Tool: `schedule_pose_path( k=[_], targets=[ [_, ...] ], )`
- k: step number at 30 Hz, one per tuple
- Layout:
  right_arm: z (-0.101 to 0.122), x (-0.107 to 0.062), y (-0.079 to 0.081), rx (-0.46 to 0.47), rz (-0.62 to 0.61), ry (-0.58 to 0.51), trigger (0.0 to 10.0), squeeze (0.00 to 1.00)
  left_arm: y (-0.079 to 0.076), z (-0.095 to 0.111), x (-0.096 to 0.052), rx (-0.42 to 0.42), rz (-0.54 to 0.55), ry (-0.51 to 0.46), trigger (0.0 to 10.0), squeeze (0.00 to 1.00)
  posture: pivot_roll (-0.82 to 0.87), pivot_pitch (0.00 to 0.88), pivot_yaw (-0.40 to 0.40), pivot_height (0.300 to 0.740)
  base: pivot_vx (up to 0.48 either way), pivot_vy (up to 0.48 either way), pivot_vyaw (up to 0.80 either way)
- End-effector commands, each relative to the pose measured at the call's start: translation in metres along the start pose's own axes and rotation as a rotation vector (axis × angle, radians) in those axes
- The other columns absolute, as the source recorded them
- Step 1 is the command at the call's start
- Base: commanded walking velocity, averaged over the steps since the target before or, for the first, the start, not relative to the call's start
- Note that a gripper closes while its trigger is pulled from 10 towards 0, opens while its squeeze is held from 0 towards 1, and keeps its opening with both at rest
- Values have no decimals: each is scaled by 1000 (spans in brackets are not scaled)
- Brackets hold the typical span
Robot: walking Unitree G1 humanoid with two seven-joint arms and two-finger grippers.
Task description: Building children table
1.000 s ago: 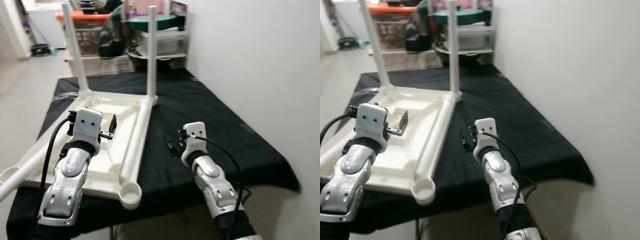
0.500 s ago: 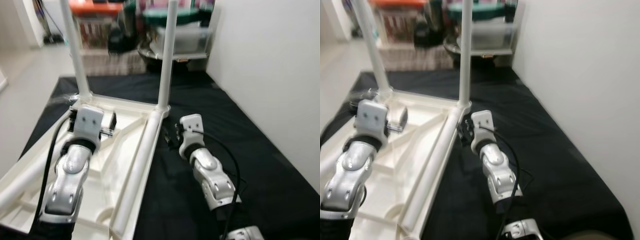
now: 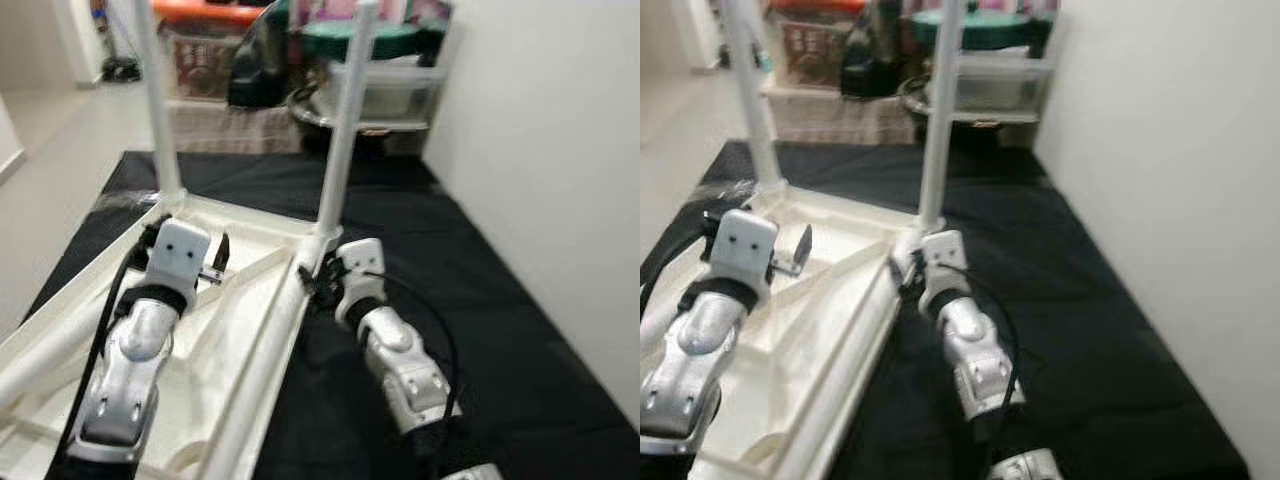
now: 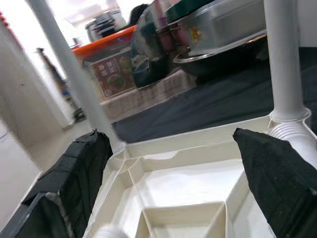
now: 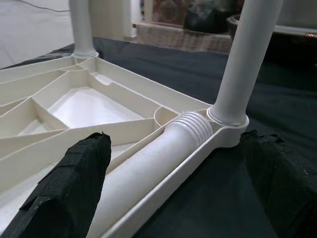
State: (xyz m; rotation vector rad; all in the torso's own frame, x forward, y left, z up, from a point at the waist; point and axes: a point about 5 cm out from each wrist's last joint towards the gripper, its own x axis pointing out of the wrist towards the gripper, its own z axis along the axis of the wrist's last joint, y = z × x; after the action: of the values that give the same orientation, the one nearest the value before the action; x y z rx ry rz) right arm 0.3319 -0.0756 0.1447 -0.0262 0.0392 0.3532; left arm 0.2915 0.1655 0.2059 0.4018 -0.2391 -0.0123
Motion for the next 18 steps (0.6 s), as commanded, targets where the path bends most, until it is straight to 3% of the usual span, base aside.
schedule_pose_path(
  k=[1, 3, 8, 12, 14, 16, 18],
  targets=[
    [-2, 1, -1, 12, -2, 7, 10000, 0, 0, -3, -1, 14, 0, 8, 10000, 0, 64, 0, -77, 740, 0, -480, 663],
    [-2, 1, -3, 36, -4, 5, 10000, 0, -2, -2, -1, -21, -4, 7, 10000, 0, 62, 0, -77, 740, 0, -356, 0],
    [0, 2, -5, 26, 37, 8, 10000, 0, -3, -2, -2, -19, -5, 8, 10000, 0, 61, 0, -76, 740, 0, 0, 0],
    [3, -1, 2, -29, 209, -6, 10000, 0, -6, -6, -7, -26, -8, 27, 10000, 0, 60, 0, -77, 740, 0, 0, 0],
    [3, -1, 2, -29, 209, -6, 10000, 0, -6, -6, -7, -26, -8, 27, 10000, 0, 60, 0, -77, 740, 0, 0, 0],
    [10, -8, 8, -109, 479, -18, 10000, 0, -13, -10, -16, -34, -44, 43, 10000, 0, 65, 0, -79, 740, 0, 0, 0],
    [12, -10, 8, -130, 552, -15, 10000, 0, -16, -11, -19, -38, -63, 47, 10000, 0, 65, 0, -79, 740, 0, 0, 0]
  ],
)
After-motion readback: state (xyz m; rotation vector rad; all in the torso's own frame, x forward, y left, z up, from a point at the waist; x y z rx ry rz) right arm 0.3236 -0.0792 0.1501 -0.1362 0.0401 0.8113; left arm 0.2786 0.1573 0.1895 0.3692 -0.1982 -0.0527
